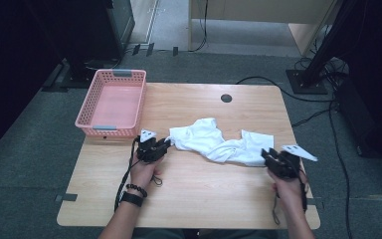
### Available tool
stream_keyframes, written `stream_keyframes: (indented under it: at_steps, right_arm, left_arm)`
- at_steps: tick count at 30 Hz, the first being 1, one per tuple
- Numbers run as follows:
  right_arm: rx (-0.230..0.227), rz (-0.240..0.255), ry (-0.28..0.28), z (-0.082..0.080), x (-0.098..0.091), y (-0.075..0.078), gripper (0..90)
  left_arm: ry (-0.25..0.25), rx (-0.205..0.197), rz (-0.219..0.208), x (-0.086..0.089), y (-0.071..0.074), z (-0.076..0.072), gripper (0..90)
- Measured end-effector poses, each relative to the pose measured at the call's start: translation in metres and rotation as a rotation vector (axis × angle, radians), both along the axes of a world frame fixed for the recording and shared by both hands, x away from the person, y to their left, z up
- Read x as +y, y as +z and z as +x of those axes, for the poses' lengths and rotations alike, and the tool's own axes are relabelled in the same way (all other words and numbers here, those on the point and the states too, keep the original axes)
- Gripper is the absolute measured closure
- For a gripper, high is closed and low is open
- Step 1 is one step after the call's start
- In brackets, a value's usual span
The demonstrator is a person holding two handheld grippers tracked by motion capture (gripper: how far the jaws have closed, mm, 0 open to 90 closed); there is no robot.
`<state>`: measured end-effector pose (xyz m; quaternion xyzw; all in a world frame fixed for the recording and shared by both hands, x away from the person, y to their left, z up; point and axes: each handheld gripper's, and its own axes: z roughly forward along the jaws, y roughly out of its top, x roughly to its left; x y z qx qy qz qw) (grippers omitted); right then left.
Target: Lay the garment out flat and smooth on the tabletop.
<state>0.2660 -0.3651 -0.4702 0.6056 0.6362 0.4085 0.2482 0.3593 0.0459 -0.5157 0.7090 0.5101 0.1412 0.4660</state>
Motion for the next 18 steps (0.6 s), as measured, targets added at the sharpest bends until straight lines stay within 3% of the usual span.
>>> stream_keyframes:
  at_steps: [3,9,13,17,18]
  right_arm:
    - [-0.011,-0.007,0.132,0.011,0.041,0.004,59.2]
    - [-0.011,-0.070,0.300,0.037,0.113,-0.001,54.2]
    - [0.029,-0.081,0.343,0.054,0.149,-0.011,51.3]
    - [0.050,-0.091,0.364,0.063,0.170,-0.020,47.4]
    - [0.056,-0.119,0.368,0.069,0.182,-0.025,43.7]
  left_arm:
    - [-0.003,-0.013,-0.019,0.002,0.000,-0.001,69.4]
    - [0.021,-0.014,-0.042,0.005,0.001,-0.002,63.0]
    - [0.047,-0.024,-0.038,0.006,0.001,-0.003,61.9]
    - [0.066,-0.033,-0.033,0.006,0.002,-0.004,58.1]
    - [0.069,-0.036,-0.027,0.005,0.002,-0.004,57.0]
